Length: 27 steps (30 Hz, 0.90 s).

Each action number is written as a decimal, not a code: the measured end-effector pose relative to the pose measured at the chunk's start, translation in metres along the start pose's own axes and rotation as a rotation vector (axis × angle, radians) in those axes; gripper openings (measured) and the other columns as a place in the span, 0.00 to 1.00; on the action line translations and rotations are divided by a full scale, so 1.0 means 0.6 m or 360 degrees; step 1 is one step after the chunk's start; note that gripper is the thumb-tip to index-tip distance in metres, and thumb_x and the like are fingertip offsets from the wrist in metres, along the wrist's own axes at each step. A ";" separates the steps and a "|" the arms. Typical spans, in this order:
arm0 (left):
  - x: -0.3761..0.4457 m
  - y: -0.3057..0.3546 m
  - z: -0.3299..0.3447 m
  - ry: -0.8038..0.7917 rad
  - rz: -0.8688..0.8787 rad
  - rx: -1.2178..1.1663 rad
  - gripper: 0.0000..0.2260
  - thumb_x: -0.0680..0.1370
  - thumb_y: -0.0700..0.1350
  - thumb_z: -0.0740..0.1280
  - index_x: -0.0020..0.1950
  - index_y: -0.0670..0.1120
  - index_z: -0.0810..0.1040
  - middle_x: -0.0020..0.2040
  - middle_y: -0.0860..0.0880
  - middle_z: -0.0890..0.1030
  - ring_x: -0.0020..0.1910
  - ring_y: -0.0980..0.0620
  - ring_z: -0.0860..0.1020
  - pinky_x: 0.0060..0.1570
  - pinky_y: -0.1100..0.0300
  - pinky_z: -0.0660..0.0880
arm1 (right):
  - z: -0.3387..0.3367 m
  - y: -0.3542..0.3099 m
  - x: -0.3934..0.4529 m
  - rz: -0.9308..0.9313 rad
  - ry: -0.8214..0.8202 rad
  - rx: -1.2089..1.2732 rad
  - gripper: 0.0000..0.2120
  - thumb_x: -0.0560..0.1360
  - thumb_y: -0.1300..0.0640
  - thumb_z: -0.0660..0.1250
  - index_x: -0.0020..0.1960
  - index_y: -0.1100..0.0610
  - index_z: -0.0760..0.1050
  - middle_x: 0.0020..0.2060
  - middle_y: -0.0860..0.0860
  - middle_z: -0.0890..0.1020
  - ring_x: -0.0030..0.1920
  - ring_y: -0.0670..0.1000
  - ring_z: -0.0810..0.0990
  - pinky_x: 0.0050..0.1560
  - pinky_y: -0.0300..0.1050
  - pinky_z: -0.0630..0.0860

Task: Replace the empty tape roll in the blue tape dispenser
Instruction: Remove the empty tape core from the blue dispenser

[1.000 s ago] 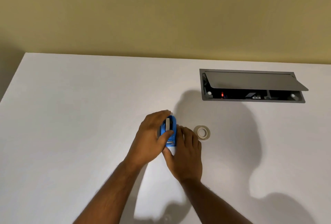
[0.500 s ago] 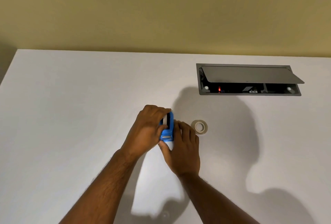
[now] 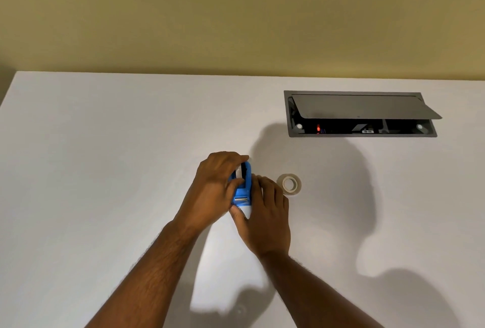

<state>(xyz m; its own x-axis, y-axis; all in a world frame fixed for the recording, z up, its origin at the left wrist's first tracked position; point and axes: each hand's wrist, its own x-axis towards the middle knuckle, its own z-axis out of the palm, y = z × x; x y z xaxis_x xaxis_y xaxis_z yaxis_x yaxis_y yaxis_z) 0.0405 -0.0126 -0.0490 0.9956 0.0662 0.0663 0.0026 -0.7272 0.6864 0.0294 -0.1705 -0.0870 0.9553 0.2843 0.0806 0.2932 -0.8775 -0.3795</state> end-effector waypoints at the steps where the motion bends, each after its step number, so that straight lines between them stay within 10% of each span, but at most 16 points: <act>1: -0.001 0.003 -0.001 -0.0004 -0.0014 -0.0034 0.18 0.78 0.46 0.67 0.68 0.47 0.75 0.64 0.47 0.80 0.62 0.50 0.77 0.64 0.65 0.64 | 0.000 -0.001 0.000 0.0005 -0.0013 0.0003 0.34 0.75 0.31 0.59 0.71 0.53 0.70 0.64 0.50 0.78 0.65 0.50 0.75 0.66 0.45 0.71; 10: -0.010 0.039 -0.024 0.0010 -0.0233 -0.0280 0.16 0.79 0.47 0.69 0.66 0.58 0.73 0.59 0.64 0.74 0.55 0.73 0.72 0.54 0.80 0.68 | -0.014 -0.005 0.001 0.0009 -0.0039 0.0050 0.36 0.74 0.29 0.57 0.71 0.53 0.70 0.65 0.50 0.77 0.66 0.50 0.73 0.66 0.44 0.69; 27: -0.041 0.098 -0.087 0.0131 -0.0309 -0.0683 0.20 0.75 0.40 0.73 0.65 0.55 0.79 0.59 0.59 0.79 0.59 0.57 0.79 0.61 0.62 0.76 | -0.170 -0.030 0.025 0.0460 -0.0166 0.1548 0.15 0.80 0.61 0.66 0.63 0.46 0.78 0.52 0.35 0.82 0.55 0.36 0.80 0.50 0.27 0.74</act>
<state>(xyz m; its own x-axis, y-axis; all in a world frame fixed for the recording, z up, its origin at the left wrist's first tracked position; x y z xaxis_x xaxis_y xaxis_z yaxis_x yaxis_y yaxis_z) 0.0110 -0.0214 0.0277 0.9698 0.2394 -0.0472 0.1314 -0.3494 0.9277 0.0421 -0.1902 0.0152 0.9631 0.1843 -0.1960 -0.1500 -0.2370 -0.9599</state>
